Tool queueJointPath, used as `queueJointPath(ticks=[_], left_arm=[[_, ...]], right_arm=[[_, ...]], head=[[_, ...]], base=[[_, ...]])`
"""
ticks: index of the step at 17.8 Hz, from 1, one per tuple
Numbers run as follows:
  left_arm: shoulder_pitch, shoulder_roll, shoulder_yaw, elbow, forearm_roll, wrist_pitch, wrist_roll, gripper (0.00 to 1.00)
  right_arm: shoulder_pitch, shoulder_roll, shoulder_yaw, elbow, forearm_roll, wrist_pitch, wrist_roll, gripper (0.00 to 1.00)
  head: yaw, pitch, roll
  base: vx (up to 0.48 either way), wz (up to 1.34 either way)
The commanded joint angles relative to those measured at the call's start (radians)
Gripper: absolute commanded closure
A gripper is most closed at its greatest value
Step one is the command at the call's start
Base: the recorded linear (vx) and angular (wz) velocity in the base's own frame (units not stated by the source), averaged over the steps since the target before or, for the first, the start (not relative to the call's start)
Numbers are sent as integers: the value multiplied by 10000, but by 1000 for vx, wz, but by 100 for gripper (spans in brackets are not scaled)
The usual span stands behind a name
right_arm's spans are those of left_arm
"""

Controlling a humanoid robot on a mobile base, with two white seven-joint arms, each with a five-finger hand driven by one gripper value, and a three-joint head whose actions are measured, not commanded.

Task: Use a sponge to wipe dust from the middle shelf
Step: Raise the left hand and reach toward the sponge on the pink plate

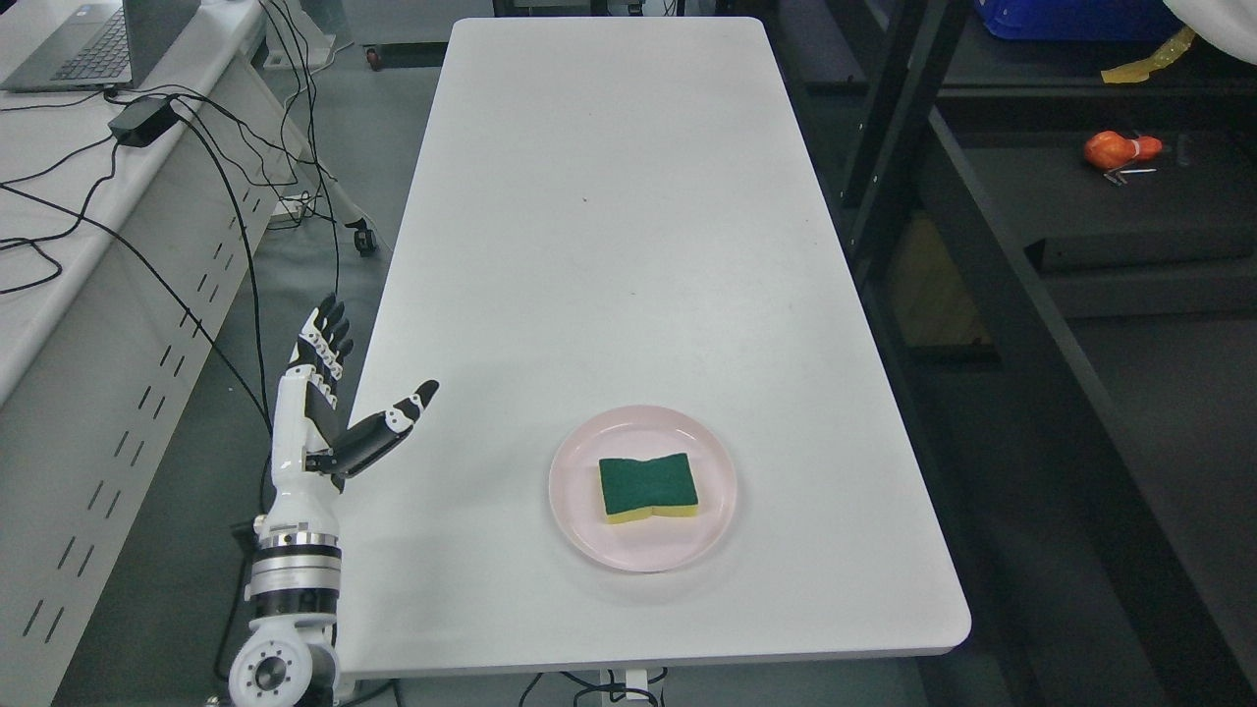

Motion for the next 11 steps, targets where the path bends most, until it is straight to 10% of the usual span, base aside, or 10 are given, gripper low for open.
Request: queueJointPath(ticks=[1, 5, 11], left_arm=[[-5, 174, -171, 16, -153, 31, -5, 2], [-174, 565, -110, 92, -168, -259, -907, 2], [-1965, 3493, -736, 583, -3473, -2571, -4584, 4]], right_arm=[[1, -175, 8, -174, 0, 7, -3, 0], [1, -175, -7, -174, 0, 7, -3, 0], [1, -175, 8, -174, 0, 7, -3, 0]], head=[[0, 0, 0], [0, 1, 0], [0, 1, 0]], base=[[0, 0], [0, 0], [0, 0]])
